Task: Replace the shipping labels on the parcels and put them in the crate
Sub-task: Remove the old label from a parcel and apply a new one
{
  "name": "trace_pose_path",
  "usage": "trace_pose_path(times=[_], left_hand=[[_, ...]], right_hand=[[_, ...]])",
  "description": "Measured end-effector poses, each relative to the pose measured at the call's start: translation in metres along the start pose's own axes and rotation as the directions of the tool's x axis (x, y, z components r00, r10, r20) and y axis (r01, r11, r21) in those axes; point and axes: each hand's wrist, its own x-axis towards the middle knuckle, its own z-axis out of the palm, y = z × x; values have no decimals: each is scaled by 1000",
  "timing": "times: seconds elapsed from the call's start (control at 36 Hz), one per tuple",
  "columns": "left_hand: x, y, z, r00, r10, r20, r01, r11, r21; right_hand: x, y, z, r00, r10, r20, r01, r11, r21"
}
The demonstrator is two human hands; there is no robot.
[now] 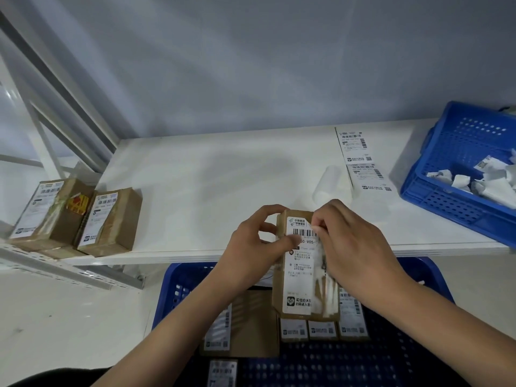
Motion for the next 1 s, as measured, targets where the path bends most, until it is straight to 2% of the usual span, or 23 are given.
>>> trace_pose_path(times=[0.11, 0.22, 0.36, 0.44, 0.67, 0.69, 0.86, 0.94, 1.0], left_hand=[[0, 0, -2, 1000, 5, 15, -5, 1000, 23], [0, 0, -2, 1000, -7, 2, 7, 1000, -1], [-1, 1, 0, 999, -9, -36, 7, 999, -42], [-2, 1, 3, 999, -3, -45, 1, 999, -34], [-3, -1, 5, 998, 30, -50, -28, 999, 23], [-3, -1, 5, 998, 33, -47, -32, 999, 16], [-4, 4, 8, 999, 37, -27, -39, 997, -68], [-4, 5, 7, 999, 37, -1, -37, 995, -94], [-3, 3, 3, 998, 55, 22, -55, 998, -29]], right_hand=[[-3, 1, 5, 998, -69, 1, 69, 995, -71], [-3, 2, 10, 996, -73, -41, 71, 996, -49], [2, 4, 5, 991, 24, -133, -6, 991, 135], [2, 7, 5, 986, 58, -159, -29, 984, 178], [4, 8, 8, 970, 228, -80, -184, 914, 361], [5, 8, 8, 970, 232, -75, -189, 910, 369], [7, 12, 8, 952, 185, -244, -107, 947, 302], [9, 14, 5, 964, 164, -210, -94, 947, 306], [9, 15, 4, 975, 151, -161, -100, 952, 289]])
